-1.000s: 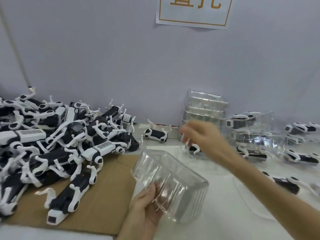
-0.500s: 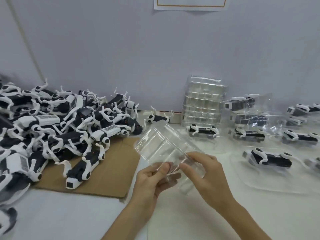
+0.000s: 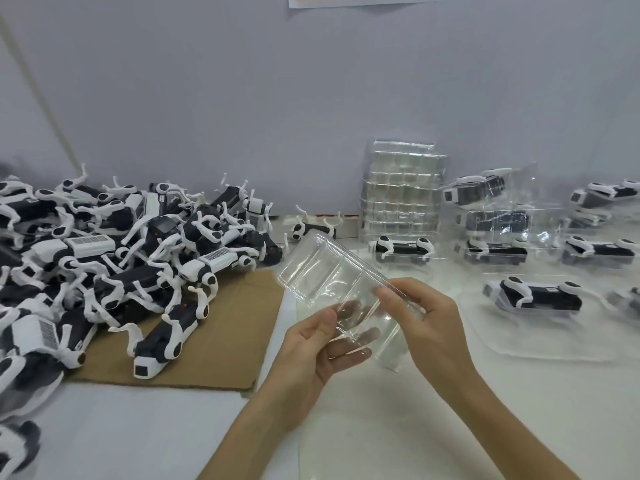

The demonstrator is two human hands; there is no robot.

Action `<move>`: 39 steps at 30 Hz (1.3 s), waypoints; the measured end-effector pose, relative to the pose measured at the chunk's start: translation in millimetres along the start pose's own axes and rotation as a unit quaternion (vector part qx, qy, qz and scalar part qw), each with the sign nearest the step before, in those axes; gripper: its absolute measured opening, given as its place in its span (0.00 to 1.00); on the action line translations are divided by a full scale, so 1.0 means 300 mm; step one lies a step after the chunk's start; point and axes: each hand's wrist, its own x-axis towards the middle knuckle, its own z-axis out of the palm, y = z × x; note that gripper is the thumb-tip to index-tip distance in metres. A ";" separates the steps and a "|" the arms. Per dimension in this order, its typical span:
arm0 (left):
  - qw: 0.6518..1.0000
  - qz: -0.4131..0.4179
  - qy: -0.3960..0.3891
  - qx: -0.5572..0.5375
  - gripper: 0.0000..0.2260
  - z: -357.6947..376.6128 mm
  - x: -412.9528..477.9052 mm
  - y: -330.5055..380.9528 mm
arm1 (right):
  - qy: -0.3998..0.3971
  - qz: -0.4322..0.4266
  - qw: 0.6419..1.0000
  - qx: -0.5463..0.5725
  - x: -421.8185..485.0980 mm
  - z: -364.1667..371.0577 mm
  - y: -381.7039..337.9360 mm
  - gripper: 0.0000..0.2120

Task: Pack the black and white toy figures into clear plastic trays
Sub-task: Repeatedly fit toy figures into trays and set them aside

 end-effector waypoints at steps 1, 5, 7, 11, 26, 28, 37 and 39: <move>1.000 0.004 -0.001 0.004 0.14 0.003 0.000 0.000 | 0.006 0.001 1.000 0.001 0.001 0.000 0.000 0.05; 1.000 0.023 -0.006 0.019 0.14 0.017 -0.003 0.002 | 0.030 -0.003 0.999 0.013 0.004 0.002 0.002 0.04; 0.999 0.026 -0.008 0.026 0.14 0.019 -0.002 0.001 | 0.036 -0.011 0.999 0.016 0.005 0.002 0.005 0.04; 0.999 0.021 -0.020 0.036 0.14 -0.001 -0.003 -0.008 | 0.087 -0.031 0.996 0.008 0.026 -0.023 0.013 0.06; 0.960 0.103 0.255 0.055 0.12 -0.093 0.028 -0.019 | 0.212 -0.113 0.969 -0.056 0.062 -0.139 -0.009 0.02; 0.959 0.105 0.255 0.065 0.13 -0.080 0.028 -0.027 | 0.218 -0.106 0.969 -0.056 0.062 -0.140 -0.010 0.03; 0.946 -0.048 0.192 0.257 0.25 -0.083 0.016 -0.022 | 0.199 -0.166 0.959 -0.113 0.054 -0.165 -0.038 0.02; 0.957 -0.053 0.153 0.240 0.18 -0.080 0.021 -0.020 | 0.174 -0.214 0.950 -0.145 0.045 -0.170 -0.046 0.05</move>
